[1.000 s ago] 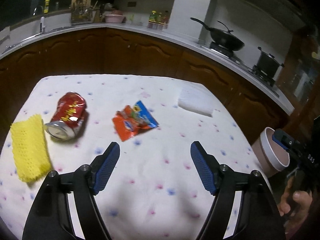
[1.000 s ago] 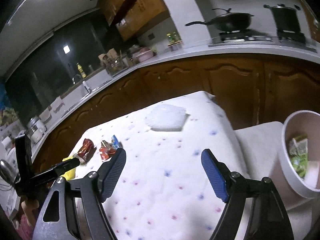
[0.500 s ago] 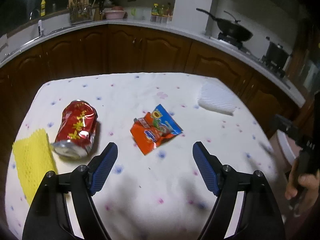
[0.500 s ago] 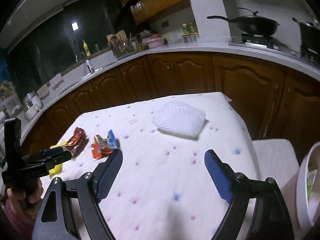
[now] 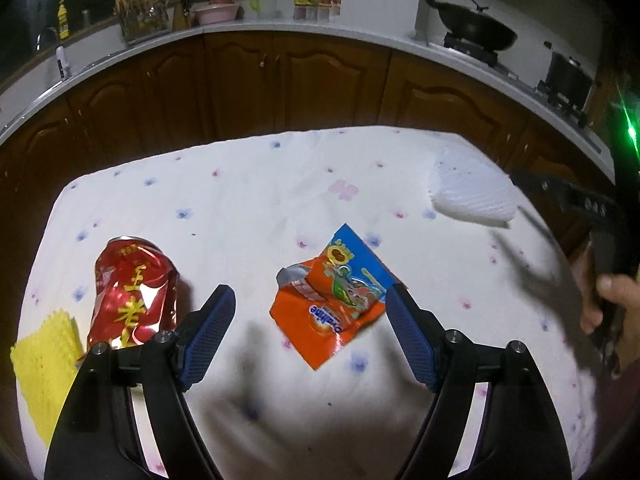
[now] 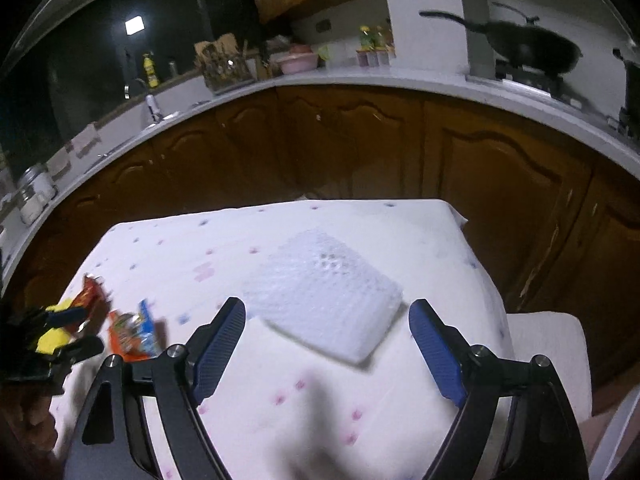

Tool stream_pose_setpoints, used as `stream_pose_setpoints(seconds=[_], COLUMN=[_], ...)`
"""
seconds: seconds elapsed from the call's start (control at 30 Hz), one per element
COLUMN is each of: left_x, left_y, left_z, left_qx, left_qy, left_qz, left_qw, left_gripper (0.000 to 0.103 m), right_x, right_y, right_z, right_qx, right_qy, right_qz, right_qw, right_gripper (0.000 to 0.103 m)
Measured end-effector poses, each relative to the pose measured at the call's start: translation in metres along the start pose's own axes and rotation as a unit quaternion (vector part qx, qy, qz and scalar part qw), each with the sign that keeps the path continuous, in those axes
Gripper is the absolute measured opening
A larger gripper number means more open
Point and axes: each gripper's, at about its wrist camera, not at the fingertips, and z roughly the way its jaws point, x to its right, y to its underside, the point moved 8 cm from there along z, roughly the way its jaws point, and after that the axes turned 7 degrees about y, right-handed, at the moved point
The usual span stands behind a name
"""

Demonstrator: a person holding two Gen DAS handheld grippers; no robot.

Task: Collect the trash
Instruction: 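Grasp the orange-blue snack bag with the left tool while the right tool grasps the white foam net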

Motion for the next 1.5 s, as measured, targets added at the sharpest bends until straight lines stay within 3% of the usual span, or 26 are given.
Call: stream_pose_setpoints(seconds=[0.13,0.2,0.23,0.27,0.3,0.33,0.43,0.8,0.93,1.0,1.03,1.07,1.1,1.23,1.3,1.43,1.5], left_x=[0.003,0.006,0.009,0.010,0.013,0.015,0.023,0.035,0.036,0.028,0.025,0.021,0.019,0.017,0.016,0.022,0.027], left_y=[0.003,0.006,0.008,0.010,0.012,0.013,0.014,0.014,0.011,0.007,0.006,0.002,-0.002,-0.010,-0.012,-0.002,-0.001], left_z=[0.009,0.013,0.016,0.019,0.021,0.020,0.016,-0.018,-0.023,-0.019,-0.018,-0.018,-0.016,0.010,0.027,0.049,0.048], left_qx=[-0.010,-0.017,-0.023,-0.029,-0.032,-0.030,-0.022,0.013,0.021,0.016,0.019,0.028,0.038,0.013,-0.007,-0.040,-0.032], left_qy=[0.007,0.014,0.020,0.027,0.035,0.039,0.042,0.082,0.061,0.044,0.040,0.030,0.016,-0.003,-0.007,0.008,0.008], left_qz=[0.007,0.010,0.010,0.010,0.010,0.011,0.023,-0.003,-0.003,-0.014,-0.019,-0.021,-0.015,0.007,0.013,0.024,0.039], left_qw=[0.9999,0.9997,0.9995,0.9992,0.9988,0.9987,0.9986,0.9965,0.9979,0.9988,0.9989,0.9990,0.9990,0.9999,0.9999,0.9989,0.9987], left_gripper=[0.076,0.059,0.044,0.027,0.020,0.015,0.001,0.000,0.001,0.022,0.062,0.093,0.095,0.094,0.087,0.033,0.025], right_x=[0.005,0.002,0.000,-0.003,-0.005,-0.007,-0.011,-0.007,-0.002,0.001,0.000,-0.002,-0.002,-0.009,-0.011,-0.009,-0.007], right_y=[-0.002,0.002,0.004,0.008,0.011,0.015,0.024,0.048,0.056,0.057,0.057,0.057,0.058,0.061,0.063,0.066,0.067], right_z=[0.024,0.033,0.036,0.039,0.041,0.043,0.039,-0.034,-0.065,-0.076,-0.083,-0.088,-0.095,-0.108,-0.110,-0.112,-0.114], right_qx=[-0.023,-0.039,-0.045,-0.052,-0.058,-0.065,-0.065,-0.028,-0.012,-0.003,0.002,0.005,0.010,0.018,0.018,0.018,0.017], right_qy=[0.001,-0.003,-0.003,-0.001,0.000,0.002,0.004,-0.036,-0.048,-0.048,-0.050,-0.053,-0.057,-0.063,-0.065,-0.067,-0.066], right_qz=[0.000,-0.004,-0.009,-0.018,-0.024,-0.028,-0.037,0.018,0.042,0.048,0.051,0.055,0.061,0.062,0.064,0.071,0.074], right_qw=[1.000,0.999,0.999,0.998,0.998,0.997,0.997,0.999,0.998,0.998,0.997,0.997,0.996,0.996,0.996,0.995,0.995], right_gripper=[0.084,0.079,0.066,0.043,0.031,0.012,0.006,0.005,0.005,0.005,0.005,0.005,0.005,0.005,0.005,0.005,0.005])
